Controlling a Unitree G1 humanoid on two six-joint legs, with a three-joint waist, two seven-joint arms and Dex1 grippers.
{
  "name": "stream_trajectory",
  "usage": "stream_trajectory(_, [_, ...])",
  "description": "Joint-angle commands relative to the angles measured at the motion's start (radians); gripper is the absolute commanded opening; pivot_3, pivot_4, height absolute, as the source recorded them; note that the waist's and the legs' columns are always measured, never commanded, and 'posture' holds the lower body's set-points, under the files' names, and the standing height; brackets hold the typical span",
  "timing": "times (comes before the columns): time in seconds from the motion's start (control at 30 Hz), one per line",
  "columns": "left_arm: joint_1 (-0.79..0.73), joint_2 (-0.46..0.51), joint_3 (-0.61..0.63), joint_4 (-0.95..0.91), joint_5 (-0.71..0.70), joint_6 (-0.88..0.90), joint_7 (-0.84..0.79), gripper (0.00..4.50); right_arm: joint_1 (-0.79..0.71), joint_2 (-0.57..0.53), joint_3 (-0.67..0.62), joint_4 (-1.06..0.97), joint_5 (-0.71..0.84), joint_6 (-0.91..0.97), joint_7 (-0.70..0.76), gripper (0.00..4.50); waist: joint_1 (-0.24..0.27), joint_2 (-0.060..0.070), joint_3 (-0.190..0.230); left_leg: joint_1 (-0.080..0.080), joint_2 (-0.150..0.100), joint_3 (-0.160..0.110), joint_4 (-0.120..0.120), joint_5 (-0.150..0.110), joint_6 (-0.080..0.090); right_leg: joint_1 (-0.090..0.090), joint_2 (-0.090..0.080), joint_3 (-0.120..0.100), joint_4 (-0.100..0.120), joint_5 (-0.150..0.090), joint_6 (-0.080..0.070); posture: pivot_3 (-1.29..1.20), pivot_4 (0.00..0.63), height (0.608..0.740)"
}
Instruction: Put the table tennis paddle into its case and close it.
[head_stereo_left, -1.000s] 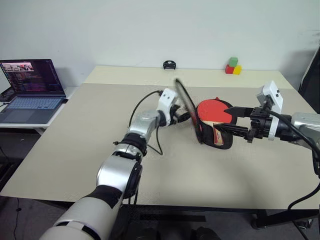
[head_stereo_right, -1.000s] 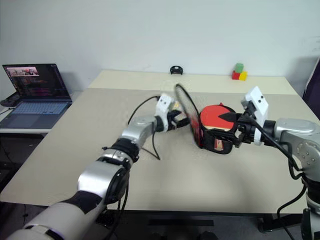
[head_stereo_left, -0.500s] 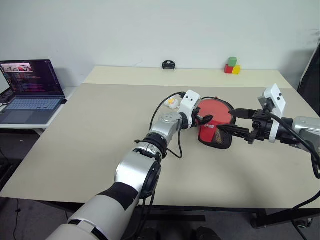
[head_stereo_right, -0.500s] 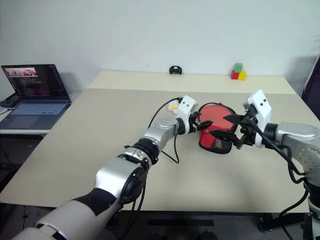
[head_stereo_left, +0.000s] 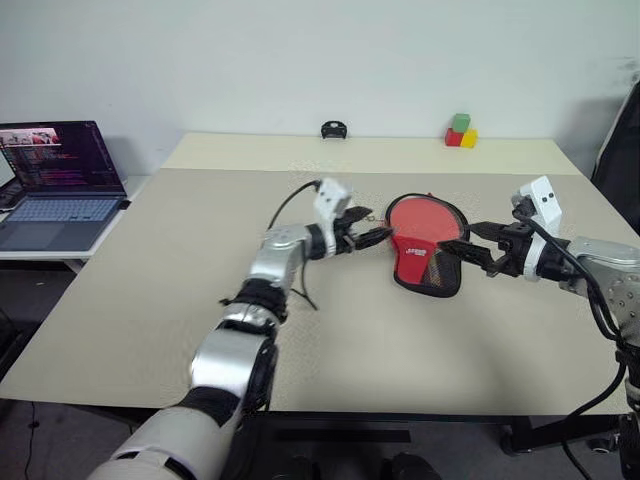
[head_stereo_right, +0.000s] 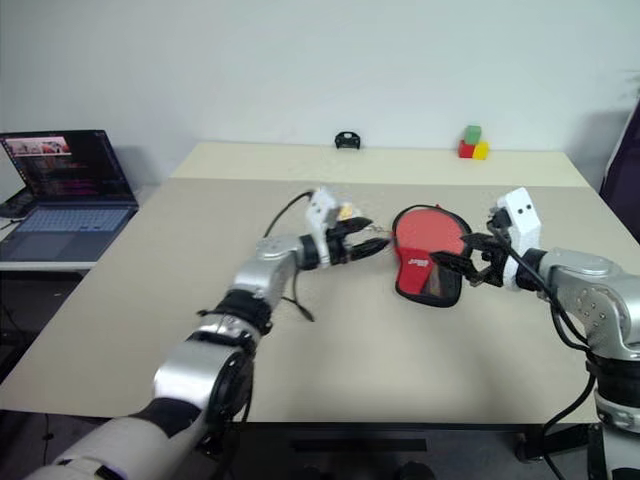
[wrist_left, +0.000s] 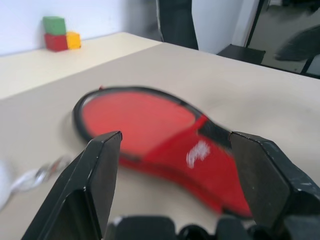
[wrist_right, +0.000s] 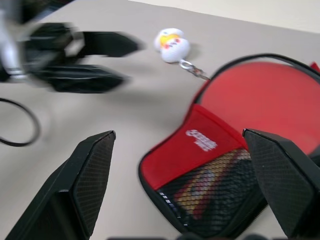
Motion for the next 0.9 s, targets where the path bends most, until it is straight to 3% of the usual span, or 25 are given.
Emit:
stream_trajectory(0.03, [0.052,0.071,0.027,-0.276,-0.086,0.132,-0.023,3.74,-0.054,0.017,0.019,0.114,-0.082,-0.081,-0.023,4.47,-0.001,0.000,0.000,0.000,0.000,0.000,0.000,0.000,0.000,0.000,0.000,0.000,0.000,0.000,0.000,0.00,0.150,0.740])
stream_trajectory(0.47, [0.225,0.207,0.067,-0.681,-0.186,0.357,0.119,3.74,-0.213,0.133,0.075,0.609,-0.276,-0.294,-0.017,4.47,-0.001,0.000,0.000,0.000,0.000,0.000,0.001,0.000,0.000,0.000,0.000,0.000,0.000,0.000,0.000,0.00,0.150,0.740])
stream_trajectory(0.9, [0.240,0.247,0.059,-0.735,-0.225,0.394,0.165,3.74,-0.344,0.199,0.032,0.989,-0.336,-0.425,-0.015,4.47,-0.017,0.000,0.000,0.000,0.000,0.001,0.000,0.000,-0.001,0.000,0.000,0.000,0.000,0.000,0.000,0.00,0.150,0.740])
